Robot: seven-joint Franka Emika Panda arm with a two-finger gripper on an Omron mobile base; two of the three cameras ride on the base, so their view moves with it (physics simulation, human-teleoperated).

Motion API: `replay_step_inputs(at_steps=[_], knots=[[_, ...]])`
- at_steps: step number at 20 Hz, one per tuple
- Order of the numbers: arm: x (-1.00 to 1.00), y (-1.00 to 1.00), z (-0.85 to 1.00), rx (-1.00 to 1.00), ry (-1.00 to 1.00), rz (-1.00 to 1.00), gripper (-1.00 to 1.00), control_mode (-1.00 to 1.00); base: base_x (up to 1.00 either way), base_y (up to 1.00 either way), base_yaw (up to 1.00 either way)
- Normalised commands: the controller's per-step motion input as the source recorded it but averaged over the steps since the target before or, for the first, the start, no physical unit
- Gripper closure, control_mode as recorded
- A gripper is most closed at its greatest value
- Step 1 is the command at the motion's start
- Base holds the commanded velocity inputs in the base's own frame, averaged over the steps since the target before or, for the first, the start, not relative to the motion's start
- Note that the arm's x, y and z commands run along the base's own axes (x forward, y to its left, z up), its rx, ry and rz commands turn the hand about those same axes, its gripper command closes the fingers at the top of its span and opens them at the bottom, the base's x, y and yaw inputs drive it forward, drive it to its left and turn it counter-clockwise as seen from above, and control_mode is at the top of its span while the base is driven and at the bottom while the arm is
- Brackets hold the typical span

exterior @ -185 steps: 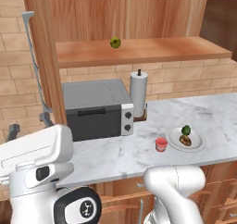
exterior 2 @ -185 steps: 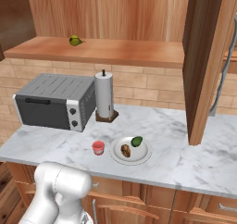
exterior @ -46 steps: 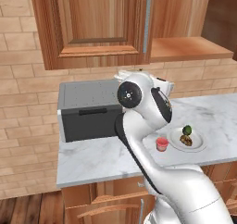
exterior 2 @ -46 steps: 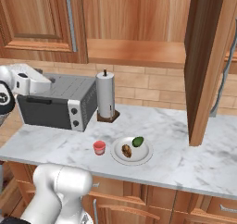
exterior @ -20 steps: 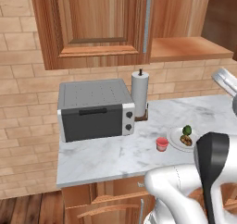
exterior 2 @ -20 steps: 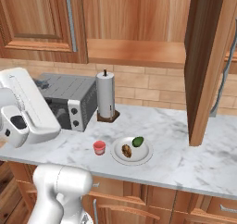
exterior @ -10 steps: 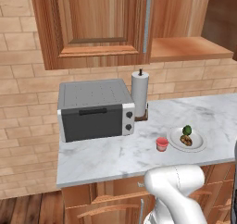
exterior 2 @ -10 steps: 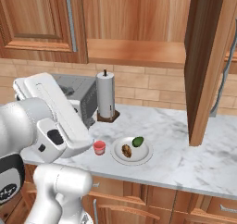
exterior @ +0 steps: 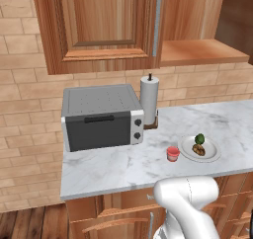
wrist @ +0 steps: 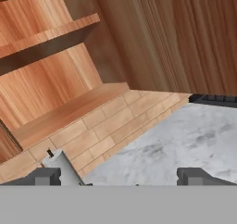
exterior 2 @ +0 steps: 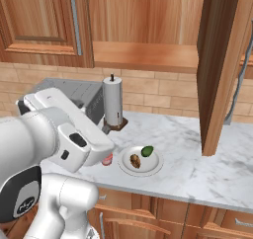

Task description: Pick the avocado and bread from the counter and place them on the plate. Then pick the jam from the cabinet and place it next to the plate. Lastly close the cabinet door.

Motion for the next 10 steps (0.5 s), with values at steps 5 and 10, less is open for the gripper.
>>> replay_step_inputs(at_steps=[5, 10], knots=[[0.0, 0.09, -0.18, -0.17, 0.0, 0.04, -1.0, -1.0, 0.0, 0.0, 0.0], [-0.19, 0.01, -0.01, -0.11, -0.16, 0.03, -1.0, -1.0, 0.0, 0.0, 0.0]])
